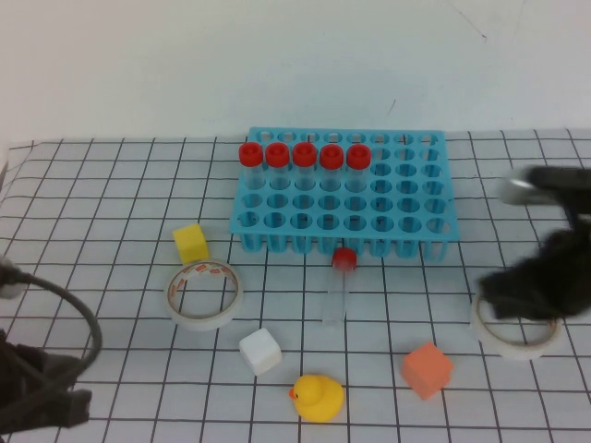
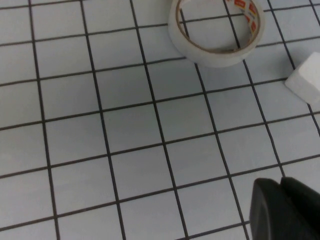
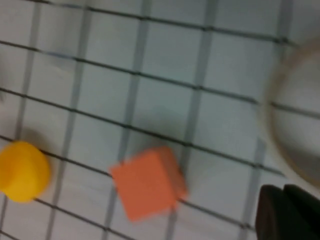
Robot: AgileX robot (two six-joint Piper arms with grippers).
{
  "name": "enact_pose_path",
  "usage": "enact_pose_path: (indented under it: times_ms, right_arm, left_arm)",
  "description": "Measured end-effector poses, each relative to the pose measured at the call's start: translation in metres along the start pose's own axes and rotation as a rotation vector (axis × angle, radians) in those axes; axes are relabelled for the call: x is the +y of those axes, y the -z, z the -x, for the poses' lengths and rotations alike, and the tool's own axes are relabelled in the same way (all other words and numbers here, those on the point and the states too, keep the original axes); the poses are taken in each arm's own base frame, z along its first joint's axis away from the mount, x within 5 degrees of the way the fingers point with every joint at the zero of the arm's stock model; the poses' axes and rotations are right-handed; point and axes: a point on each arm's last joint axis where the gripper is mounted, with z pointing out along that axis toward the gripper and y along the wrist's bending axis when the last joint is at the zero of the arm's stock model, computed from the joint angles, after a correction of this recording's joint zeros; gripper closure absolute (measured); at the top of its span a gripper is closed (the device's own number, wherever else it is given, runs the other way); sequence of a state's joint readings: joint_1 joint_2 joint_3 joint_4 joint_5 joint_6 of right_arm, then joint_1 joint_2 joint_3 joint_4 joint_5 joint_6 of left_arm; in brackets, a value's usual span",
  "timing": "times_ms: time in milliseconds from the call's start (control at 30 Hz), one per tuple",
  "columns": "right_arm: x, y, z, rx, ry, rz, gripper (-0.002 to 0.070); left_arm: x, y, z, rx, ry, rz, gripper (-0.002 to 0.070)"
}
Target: Place the test tubes
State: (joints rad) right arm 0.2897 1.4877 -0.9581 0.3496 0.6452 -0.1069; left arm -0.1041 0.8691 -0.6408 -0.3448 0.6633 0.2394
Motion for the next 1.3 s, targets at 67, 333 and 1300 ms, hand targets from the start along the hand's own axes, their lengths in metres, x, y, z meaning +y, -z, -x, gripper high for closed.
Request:
enact_pose_path:
  times_ms: [67,333,1300]
  right_arm:
    - [0.027,-0.009,0.019,-0.005,0.075,-0.011,0.0652]
    - [0.109,-0.06,0.071,0.099,0.237,-0.113,0.0454]
    - [0.136,-0.145,0.083,0.327,0.149,-0.149,0.0309]
  left_arm:
    - [-0.001,-0.004,-0.006,0.02,-0.015,-0.008,0.0676]
    - [0.0,-0.009,-0.013,0.039,-0.033,-0.005,0.0676]
    - [-0.002,-0.009,-0.011,0.012,-0.003,-0.026,0.0676]
